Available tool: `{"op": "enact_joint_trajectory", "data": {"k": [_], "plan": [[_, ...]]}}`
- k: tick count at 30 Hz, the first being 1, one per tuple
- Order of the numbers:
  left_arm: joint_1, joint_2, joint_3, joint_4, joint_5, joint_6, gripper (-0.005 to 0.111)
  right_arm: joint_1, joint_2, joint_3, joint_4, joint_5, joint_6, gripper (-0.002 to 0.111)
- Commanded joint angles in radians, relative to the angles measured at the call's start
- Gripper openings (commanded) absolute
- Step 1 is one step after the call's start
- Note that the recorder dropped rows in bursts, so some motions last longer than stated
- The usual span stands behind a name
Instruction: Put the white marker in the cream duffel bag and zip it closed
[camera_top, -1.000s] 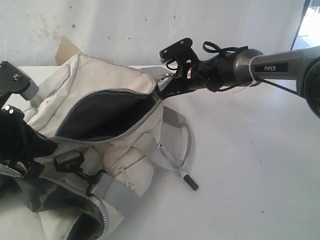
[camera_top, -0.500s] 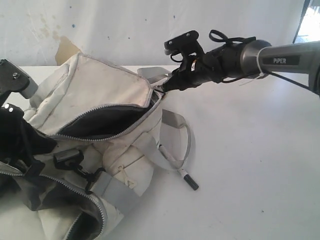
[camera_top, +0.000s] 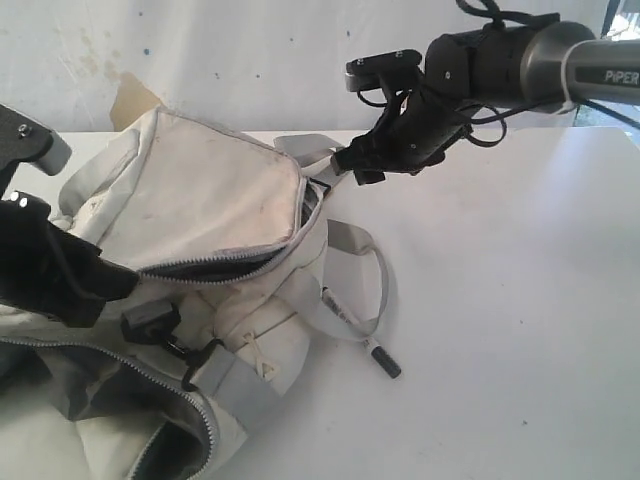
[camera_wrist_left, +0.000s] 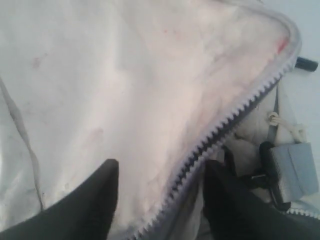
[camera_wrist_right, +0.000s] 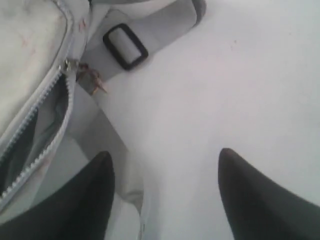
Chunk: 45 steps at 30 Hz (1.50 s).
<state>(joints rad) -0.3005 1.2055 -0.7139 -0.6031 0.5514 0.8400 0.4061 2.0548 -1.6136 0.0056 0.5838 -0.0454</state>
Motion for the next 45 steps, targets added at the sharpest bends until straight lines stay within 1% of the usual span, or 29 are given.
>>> {"op": "enact_joint_trajectory", "data": {"k": [1,5,9,11,14,17,20,22,26,28,32,34,37,40,42,43,45], "plan": [[-0.002,-0.011,-0.013,-0.091,0.032,-0.009,0.075,-0.006,-0.054,-0.001,0.005,0.168,-0.004,0.045],[-0.002,-0.011,-0.074,-0.091,0.144,-0.023,0.077,-0.006,-0.074,-0.001,0.005,0.356,-0.004,0.031],[-0.004,-0.009,-0.079,-0.091,0.15,-0.03,0.076,-0.006,-0.09,-0.001,0.008,0.507,-0.004,0.022],[-0.008,-0.009,-0.066,-0.112,0.109,0.004,0.075,-0.006,-0.106,-0.001,0.033,0.542,-0.004,0.019],[-0.034,-0.009,-0.043,-0.196,-0.036,0.058,0.07,-0.006,-0.138,0.012,0.095,0.586,-0.03,0.014],[-0.049,-0.009,-0.036,-0.215,-0.076,0.085,0.069,-0.006,-0.189,0.082,0.183,0.604,-0.09,0.01],[-0.051,-0.006,-0.032,-0.215,-0.122,0.197,0.069,-0.006,-0.248,0.187,0.229,0.581,-0.136,0.008],[-0.051,-0.006,-0.034,-0.22,-0.13,0.217,0.069,-0.006,-0.278,0.25,0.233,0.534,-0.135,0.008],[-0.051,-0.003,-0.034,-0.297,-0.081,0.261,0.069,-0.006,-0.296,0.335,0.233,0.467,-0.138,0.008],[-0.068,0.007,-0.034,-0.313,-0.068,0.283,0.069,-0.006,-0.294,0.369,0.234,0.435,-0.138,0.008],[-0.142,0.058,-0.034,-0.305,-0.086,0.282,0.069,-0.006,-0.29,0.389,0.234,0.421,-0.138,0.008],[-0.188,0.097,-0.034,-0.302,-0.128,0.282,0.069,-0.006,-0.29,0.389,0.234,0.416,-0.138,0.008],[-0.226,0.149,-0.034,-0.291,-0.159,0.282,0.07,-0.006,-0.288,0.389,0.234,0.412,-0.138,0.008],[-0.245,0.188,-0.034,-0.258,-0.171,0.282,0.074,-0.006,-0.288,0.389,0.234,0.412,-0.138,0.008],[-0.251,0.204,-0.034,-0.251,-0.198,0.282,0.074,-0.006,-0.288,0.389,0.234,0.416,-0.138,0.008],[-0.251,0.209,-0.034,-0.255,-0.215,0.276,0.073,-0.006,-0.288,0.389,0.233,0.418,-0.138,0.008],[-0.248,0.213,-0.034,-0.255,-0.249,0.228,0.067,-0.006,-0.288,0.391,0.233,0.42,-0.138,0.008]]}}
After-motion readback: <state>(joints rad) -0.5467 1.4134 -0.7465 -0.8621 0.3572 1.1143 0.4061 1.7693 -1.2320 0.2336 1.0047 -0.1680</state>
